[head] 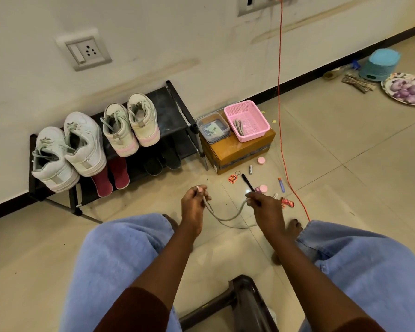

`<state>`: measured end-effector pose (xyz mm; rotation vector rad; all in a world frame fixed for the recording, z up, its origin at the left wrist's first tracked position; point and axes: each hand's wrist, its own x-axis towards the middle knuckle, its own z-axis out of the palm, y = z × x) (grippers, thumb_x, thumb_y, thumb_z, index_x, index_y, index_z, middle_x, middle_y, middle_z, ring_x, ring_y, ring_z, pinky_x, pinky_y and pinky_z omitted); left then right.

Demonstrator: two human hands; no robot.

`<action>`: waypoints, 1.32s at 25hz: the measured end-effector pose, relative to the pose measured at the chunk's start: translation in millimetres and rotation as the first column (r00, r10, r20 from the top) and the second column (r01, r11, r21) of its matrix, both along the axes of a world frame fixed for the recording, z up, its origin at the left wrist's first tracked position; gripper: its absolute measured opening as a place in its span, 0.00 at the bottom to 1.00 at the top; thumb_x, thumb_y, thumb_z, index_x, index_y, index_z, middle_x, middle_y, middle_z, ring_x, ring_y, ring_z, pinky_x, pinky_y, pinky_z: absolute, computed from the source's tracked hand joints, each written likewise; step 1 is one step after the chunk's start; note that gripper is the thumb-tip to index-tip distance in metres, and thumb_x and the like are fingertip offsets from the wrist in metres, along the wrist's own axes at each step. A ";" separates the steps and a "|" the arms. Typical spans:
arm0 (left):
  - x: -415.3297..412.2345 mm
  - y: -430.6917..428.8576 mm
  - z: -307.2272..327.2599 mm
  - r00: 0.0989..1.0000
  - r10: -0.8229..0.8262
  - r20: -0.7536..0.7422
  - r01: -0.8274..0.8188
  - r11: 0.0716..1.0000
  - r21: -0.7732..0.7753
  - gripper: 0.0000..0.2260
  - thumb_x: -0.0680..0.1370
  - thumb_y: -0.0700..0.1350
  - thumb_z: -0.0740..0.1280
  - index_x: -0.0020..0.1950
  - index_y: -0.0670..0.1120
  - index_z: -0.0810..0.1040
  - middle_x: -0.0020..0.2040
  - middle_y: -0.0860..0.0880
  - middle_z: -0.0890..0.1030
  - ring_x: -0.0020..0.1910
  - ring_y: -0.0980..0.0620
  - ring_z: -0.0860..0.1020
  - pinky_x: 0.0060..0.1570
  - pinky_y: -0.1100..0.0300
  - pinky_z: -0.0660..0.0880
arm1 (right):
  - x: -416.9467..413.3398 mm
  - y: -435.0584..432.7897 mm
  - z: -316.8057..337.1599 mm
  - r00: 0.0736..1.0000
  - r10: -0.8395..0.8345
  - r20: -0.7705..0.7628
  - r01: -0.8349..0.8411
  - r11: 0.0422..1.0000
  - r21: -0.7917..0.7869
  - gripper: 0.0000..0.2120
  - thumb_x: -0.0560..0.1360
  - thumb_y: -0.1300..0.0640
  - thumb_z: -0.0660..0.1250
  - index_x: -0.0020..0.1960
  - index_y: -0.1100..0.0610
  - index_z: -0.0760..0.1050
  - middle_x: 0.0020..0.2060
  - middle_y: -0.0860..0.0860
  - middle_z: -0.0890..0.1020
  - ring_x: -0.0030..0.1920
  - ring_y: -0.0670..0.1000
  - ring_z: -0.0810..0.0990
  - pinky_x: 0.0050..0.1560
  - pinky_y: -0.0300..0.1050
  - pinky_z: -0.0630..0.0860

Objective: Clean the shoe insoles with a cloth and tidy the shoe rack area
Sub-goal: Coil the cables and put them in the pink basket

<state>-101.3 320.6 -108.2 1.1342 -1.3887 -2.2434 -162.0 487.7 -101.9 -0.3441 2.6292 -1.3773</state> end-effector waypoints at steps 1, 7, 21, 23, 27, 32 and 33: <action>-3.3 5.9 -0.4 0.992 -0.122 0.039 0.124 0.989 -0.078 0.11 0.82 0.36 0.56 0.47 0.43 0.77 0.37 0.49 0.73 0.33 0.54 0.70 0.40 0.62 0.73 | 3.0 -5.6 -0.5 0.990 0.096 -0.107 -0.089 0.994 0.069 0.10 0.70 0.72 0.68 0.48 0.63 0.82 0.41 0.59 0.84 0.41 0.53 0.82 0.43 0.34 0.74; -3.3 26.0 -4.4 0.822 -0.469 0.323 0.554 0.792 -0.259 0.10 0.79 0.49 0.63 0.46 0.43 0.79 0.30 0.53 0.72 0.30 0.56 0.69 0.33 0.64 0.67 | 7.7 -24.6 -11.1 0.967 0.221 -0.126 -0.198 0.965 0.171 0.07 0.70 0.69 0.69 0.44 0.59 0.80 0.44 0.55 0.79 0.45 0.55 0.78 0.46 0.53 0.75; 7.8 -22.9 -9.7 0.778 -0.047 0.627 0.429 0.768 -0.475 0.13 0.80 0.47 0.61 0.54 0.39 0.77 0.50 0.42 0.80 0.48 0.45 0.75 0.44 0.59 0.66 | -32.9 21.5 12.5 0.940 0.017 0.341 -0.008 1.000 -0.027 0.07 0.73 0.64 0.68 0.50 0.60 0.82 0.36 0.55 0.82 0.37 0.50 0.76 0.37 0.32 0.71; 9.3 -22.3 -10.3 0.811 -0.031 0.585 0.373 0.797 -0.475 0.12 0.80 0.47 0.62 0.57 0.40 0.77 0.51 0.43 0.80 0.51 0.44 0.76 0.49 0.57 0.69 | -35.1 21.0 16.4 0.959 0.007 0.285 -0.002 1.000 -0.019 0.08 0.72 0.63 0.69 0.51 0.60 0.82 0.41 0.56 0.83 0.42 0.52 0.79 0.37 0.26 0.69; 3.0 -3.4 -2.0 0.913 -0.225 0.341 0.367 0.819 -0.441 0.10 0.78 0.46 0.66 0.59 0.50 0.76 0.40 0.47 0.74 0.38 0.52 0.71 0.41 0.59 0.69 | -26.5 2.4 30.6 0.963 0.144 0.228 -0.144 0.989 -0.016 0.09 0.70 0.66 0.70 0.50 0.64 0.82 0.44 0.55 0.83 0.40 0.40 0.78 0.40 0.20 0.68; 0.8 22.3 2.3 0.806 -0.506 0.308 0.592 0.682 -0.430 0.05 0.77 0.50 0.67 0.49 0.51 0.80 0.33 0.50 0.75 0.32 0.55 0.70 0.37 0.61 0.67 | -16.1 -15.1 34.0 0.945 0.262 0.195 -0.267 0.964 -0.001 0.07 0.69 0.67 0.71 0.48 0.63 0.82 0.32 0.42 0.77 0.35 0.29 0.75 0.37 0.21 0.68; 1.5 23.3 0.5 0.803 -0.505 0.317 0.596 0.680 -0.428 0.05 0.77 0.49 0.67 0.47 0.49 0.80 0.33 0.52 0.75 0.33 0.57 0.71 0.38 0.61 0.68 | -15.3 -16.2 33.0 0.945 0.257 0.201 -0.261 0.965 -0.010 0.07 0.69 0.67 0.71 0.47 0.64 0.82 0.32 0.42 0.77 0.34 0.32 0.76 0.37 0.21 0.68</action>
